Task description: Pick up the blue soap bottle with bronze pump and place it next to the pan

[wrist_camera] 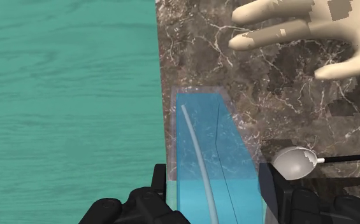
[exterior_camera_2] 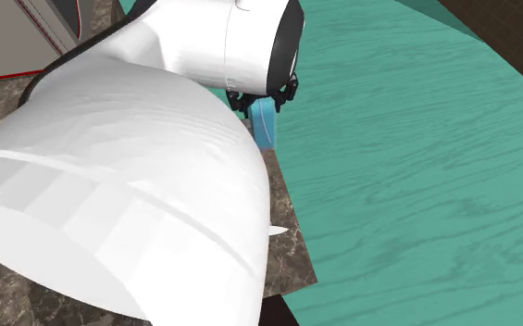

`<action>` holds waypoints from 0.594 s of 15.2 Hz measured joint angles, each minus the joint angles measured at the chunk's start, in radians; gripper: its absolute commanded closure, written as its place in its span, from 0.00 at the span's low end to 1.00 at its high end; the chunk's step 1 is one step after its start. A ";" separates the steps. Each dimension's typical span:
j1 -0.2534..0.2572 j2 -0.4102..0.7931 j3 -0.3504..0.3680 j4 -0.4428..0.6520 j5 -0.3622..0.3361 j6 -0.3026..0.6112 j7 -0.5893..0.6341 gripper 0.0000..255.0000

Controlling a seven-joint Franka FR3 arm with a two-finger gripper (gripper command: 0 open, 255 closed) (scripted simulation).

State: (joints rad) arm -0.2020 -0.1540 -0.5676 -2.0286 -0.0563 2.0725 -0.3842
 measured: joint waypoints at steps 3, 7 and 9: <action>0.003 -0.009 0.007 0.032 -0.005 -0.039 0.010 1.00; 0.002 -0.013 0.008 0.082 -0.006 -0.093 0.008 1.00; 0.003 -0.011 0.008 0.114 -0.004 -0.124 0.006 1.00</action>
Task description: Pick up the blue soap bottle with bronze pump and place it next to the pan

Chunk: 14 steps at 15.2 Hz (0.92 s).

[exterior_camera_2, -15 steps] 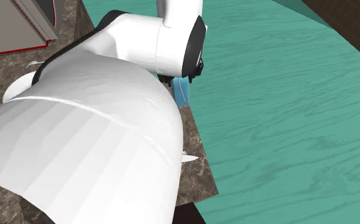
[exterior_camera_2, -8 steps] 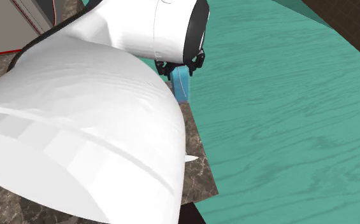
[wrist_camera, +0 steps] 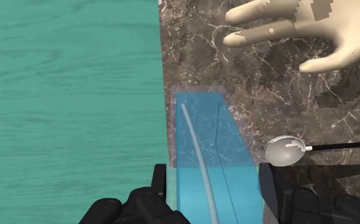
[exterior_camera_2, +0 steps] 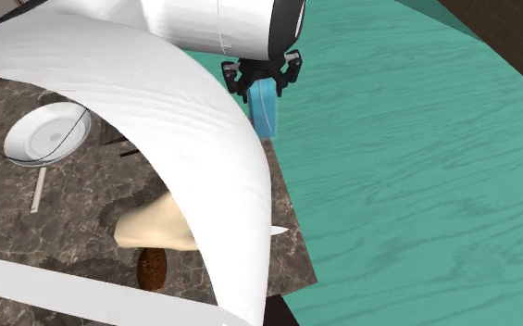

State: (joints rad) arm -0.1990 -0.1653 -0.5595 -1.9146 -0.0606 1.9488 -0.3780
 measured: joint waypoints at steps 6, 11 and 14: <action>0.003 0.010 0.003 0.088 0.006 -0.080 0.000 1.00; 0.005 0.022 0.001 0.168 0.014 -0.149 -0.005 1.00; 0.006 0.032 0.000 0.216 0.020 -0.188 -0.008 1.00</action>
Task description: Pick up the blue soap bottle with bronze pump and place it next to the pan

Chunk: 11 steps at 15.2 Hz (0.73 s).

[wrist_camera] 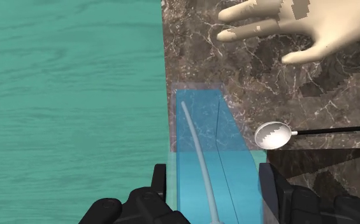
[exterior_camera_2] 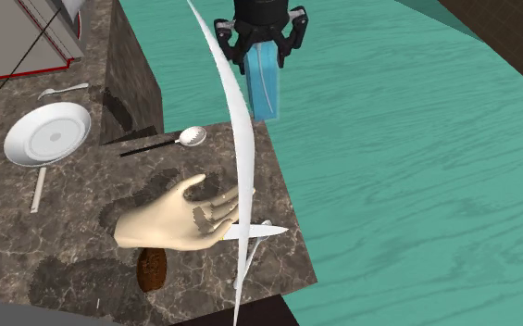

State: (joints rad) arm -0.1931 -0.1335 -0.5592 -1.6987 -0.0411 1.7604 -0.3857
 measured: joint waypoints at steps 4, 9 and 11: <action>0.028 -0.060 0.060 -0.053 -0.038 -0.003 0.092 1.00; 0.067 -0.129 0.156 -0.129 -0.072 0.001 0.233 1.00; 0.082 -0.132 0.188 -0.127 -0.074 -0.007 0.280 1.00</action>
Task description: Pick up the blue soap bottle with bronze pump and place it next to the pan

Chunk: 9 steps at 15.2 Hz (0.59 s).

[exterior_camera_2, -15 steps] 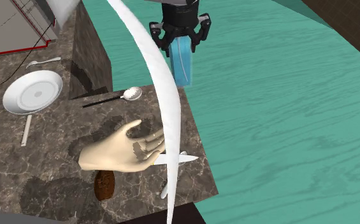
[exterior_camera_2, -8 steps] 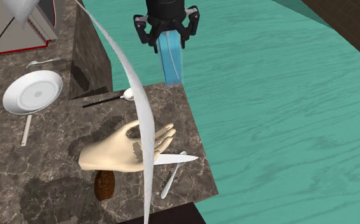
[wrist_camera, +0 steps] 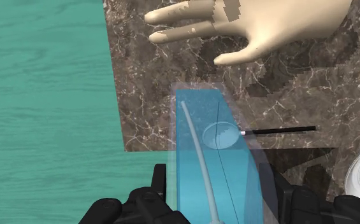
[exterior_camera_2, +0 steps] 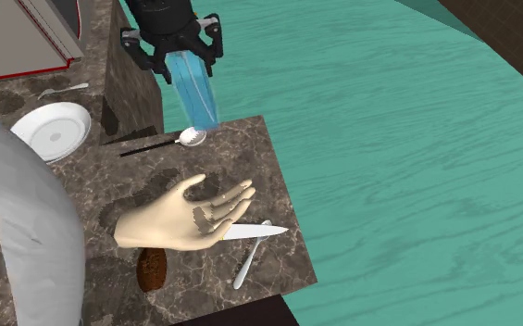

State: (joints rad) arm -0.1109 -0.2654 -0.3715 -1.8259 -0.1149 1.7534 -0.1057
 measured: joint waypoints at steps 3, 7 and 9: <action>0.022 -0.032 0.055 -0.041 -0.010 0.004 0.080 1.00; 0.054 -0.027 0.120 -0.037 -0.007 -0.004 0.176 1.00; 0.071 -0.029 0.156 -0.038 -0.006 -0.009 0.228 1.00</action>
State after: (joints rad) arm -0.0398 -0.2941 -0.2157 -1.8643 -0.1210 1.7439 0.1223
